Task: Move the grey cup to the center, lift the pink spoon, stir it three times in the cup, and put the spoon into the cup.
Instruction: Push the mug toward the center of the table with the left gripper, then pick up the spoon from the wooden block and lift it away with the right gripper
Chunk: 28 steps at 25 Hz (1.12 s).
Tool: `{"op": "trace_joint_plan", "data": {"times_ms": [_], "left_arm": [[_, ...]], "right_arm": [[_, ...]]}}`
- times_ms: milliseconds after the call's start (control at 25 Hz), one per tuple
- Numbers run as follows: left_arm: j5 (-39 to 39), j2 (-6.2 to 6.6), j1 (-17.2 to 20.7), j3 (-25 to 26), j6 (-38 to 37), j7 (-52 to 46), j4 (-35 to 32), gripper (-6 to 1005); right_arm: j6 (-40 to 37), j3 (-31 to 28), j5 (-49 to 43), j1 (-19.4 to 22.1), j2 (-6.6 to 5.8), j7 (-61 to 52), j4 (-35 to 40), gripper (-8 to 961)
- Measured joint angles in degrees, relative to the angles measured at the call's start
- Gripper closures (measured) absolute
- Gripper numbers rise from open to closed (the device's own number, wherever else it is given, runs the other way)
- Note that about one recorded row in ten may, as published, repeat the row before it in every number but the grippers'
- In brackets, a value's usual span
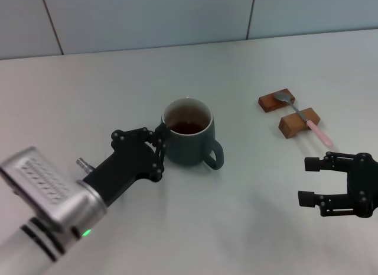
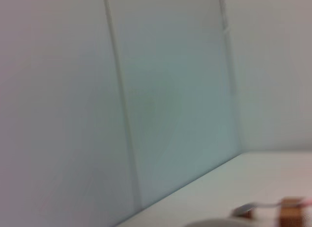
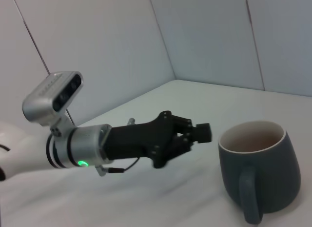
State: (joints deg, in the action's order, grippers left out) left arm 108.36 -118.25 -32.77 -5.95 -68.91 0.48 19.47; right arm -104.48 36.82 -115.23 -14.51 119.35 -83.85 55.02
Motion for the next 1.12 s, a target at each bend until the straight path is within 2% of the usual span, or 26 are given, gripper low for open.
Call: {"op": "trace_joint_plan", "data": {"times_ms": [40,80,120,160,200,360,440,640,720,880,920,960,1000,1120], "left_arm": [[3.12,0.05,0.03,-0.2,-1.8,-5.74,-2.59,980],[3.12,0.05,0.03,-0.2,-1.8,-5.74,-2.59,980],[9.88,-0.01,-0.11,-0.31,-6.55,-17.57,-9.03,979],[13.83,-0.06,-0.44,-0.37,-9.97,-23.64,-13.28,979],[13.83,-0.06,-0.44,-0.37,-9.97,-23.64,-13.28,948],[19.43,-0.15,-1.05,-0.9,-18.6,-33.78,-23.01,825],[19.53,-0.19,-1.05,-1.06,-19.54,-34.44,-24.08,763],[19.52,-0.4,-1.76,-2.43,-20.41,-39.43,-29.07,503],[19.46,-0.48,-1.92,-2.6,-20.15,-39.86,-29.74,459],[19.46,-0.49,-2.1,-2.6,-19.96,-39.94,-30.13,370],[19.49,-0.49,-2.18,-2.59,-19.68,-40.01,-30.73,348],[19.49,-0.49,-2.18,-2.59,-19.68,-40.01,-30.73,326],[19.49,-0.49,-2.18,-2.59,-19.68,-40.01,-30.73,303],[19.62,-0.49,-2.44,-3.9,-18.75,-41.1,-32.57,226]], "right_arm": [[0.07,0.0,0.0,0.0,0.0,0.0,0.0,120],[0.13,0.01,0.0,0.01,0.0,0.0,0.0,120],[0.15,0.01,0.0,0.01,0.0,0.0,0.0,120],[0.15,-0.02,0.0,0.01,0.0,0.0,0.0,120],[0.15,-0.02,0.0,0.01,0.0,0.0,0.0,120],[0.3,-0.42,0.0,0.0,-0.01,0.28,-0.34,120],[0.36,-0.54,0.01,-0.03,-0.03,0.33,-0.67,120],[2.62,-0.98,0.47,-0.04,-0.17,0.44,-3.23,120],[4.04,-1.71,0.72,0.02,-0.09,0.45,-4.79,120],[5.01,-7.97,3.19,0.11,-0.09,0.47,-9.83,120],[4.77,-10.46,4.51,0.31,-0.17,0.46,-11.76,120],[4.31,-16.0,7.58,1.11,-0.33,0.42,-15.76,120],[4.31,-16.0,7.58,1.11,-0.33,0.42,-15.76,121],[4.36,-23.33,10.74,2.5,-0.39,0.38,-21.13,121]]}}
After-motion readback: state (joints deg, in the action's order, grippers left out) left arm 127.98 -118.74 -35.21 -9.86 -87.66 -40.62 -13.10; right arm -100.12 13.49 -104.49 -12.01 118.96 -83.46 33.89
